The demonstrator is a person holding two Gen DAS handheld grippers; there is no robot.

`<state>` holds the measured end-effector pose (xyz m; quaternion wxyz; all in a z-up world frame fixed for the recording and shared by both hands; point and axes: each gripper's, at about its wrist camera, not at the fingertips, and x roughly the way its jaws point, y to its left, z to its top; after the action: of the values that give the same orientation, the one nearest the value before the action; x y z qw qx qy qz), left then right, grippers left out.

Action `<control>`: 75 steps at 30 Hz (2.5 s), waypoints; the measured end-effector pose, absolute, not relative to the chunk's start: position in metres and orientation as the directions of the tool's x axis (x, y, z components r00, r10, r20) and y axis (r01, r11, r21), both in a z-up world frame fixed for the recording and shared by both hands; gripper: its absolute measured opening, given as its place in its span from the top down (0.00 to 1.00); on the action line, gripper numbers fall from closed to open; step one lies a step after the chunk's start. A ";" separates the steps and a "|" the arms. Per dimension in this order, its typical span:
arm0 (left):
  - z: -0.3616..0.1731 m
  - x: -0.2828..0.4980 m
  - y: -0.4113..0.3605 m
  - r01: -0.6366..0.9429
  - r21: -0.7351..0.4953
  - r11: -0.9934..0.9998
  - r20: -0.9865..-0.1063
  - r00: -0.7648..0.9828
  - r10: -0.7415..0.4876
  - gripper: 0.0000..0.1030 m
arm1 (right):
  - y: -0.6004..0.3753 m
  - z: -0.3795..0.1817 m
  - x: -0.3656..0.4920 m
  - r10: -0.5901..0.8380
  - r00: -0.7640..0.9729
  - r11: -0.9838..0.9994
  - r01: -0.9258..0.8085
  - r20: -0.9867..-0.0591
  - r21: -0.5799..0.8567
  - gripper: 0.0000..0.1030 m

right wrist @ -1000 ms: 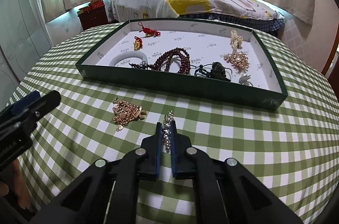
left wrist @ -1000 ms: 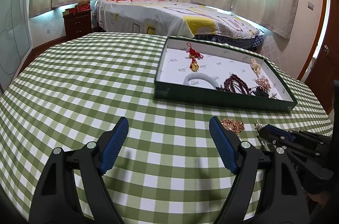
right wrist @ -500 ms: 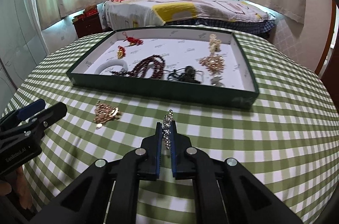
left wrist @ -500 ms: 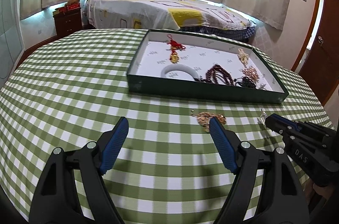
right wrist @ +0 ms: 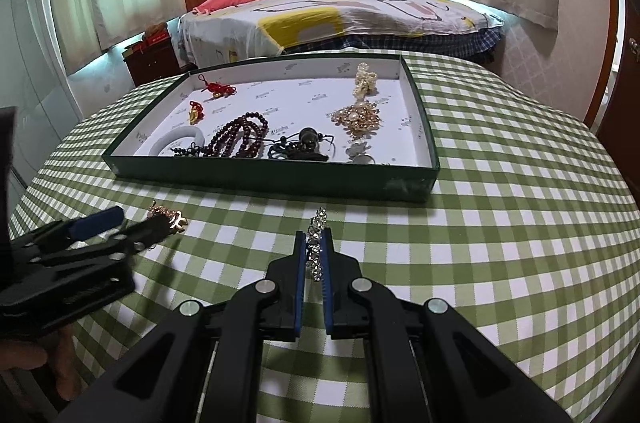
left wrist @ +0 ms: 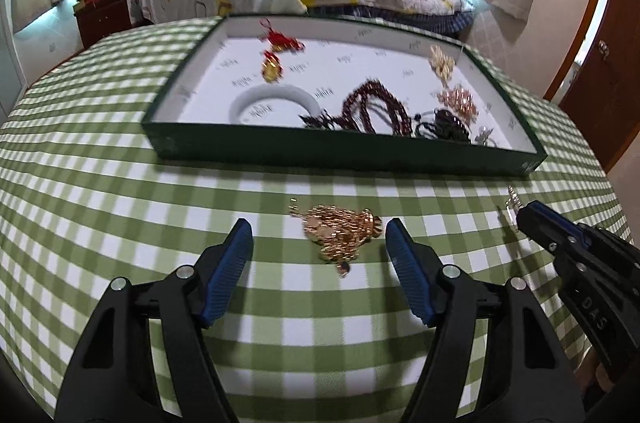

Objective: Organize jewelry
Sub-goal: 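Close the left tool on the gold chain while the right tool holds the hairpin, then carry the gold chain and silver hairpin over the box with both tools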

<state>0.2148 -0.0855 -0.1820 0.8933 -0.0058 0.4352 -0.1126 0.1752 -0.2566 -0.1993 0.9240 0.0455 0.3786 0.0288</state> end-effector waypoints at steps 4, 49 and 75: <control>-0.183 0.219 -0.096 0.211 -0.071 0.975 -0.784 0.593 -0.185 0.35 | -0.260 -0.200 0.176 0.092 0.711 0.993 -0.012 -0.698 0.118 0.93; -0.182 0.212 -0.091 0.281 -0.121 0.952 -0.772 0.576 -0.268 0.85 | -0.268 -0.203 0.177 0.109 0.708 0.987 0.007 -0.698 0.161 0.93; -0.173 0.203 -0.081 0.285 -0.172 0.943 -0.726 0.610 -0.317 0.86 | -0.265 -0.199 0.172 0.106 0.731 0.988 -0.003 -0.674 0.152 0.93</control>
<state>0.2026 -0.0805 -0.1732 0.8971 -0.0192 0.4084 -0.1678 0.1717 -0.2651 -0.1987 0.9278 0.0704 0.3653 0.0296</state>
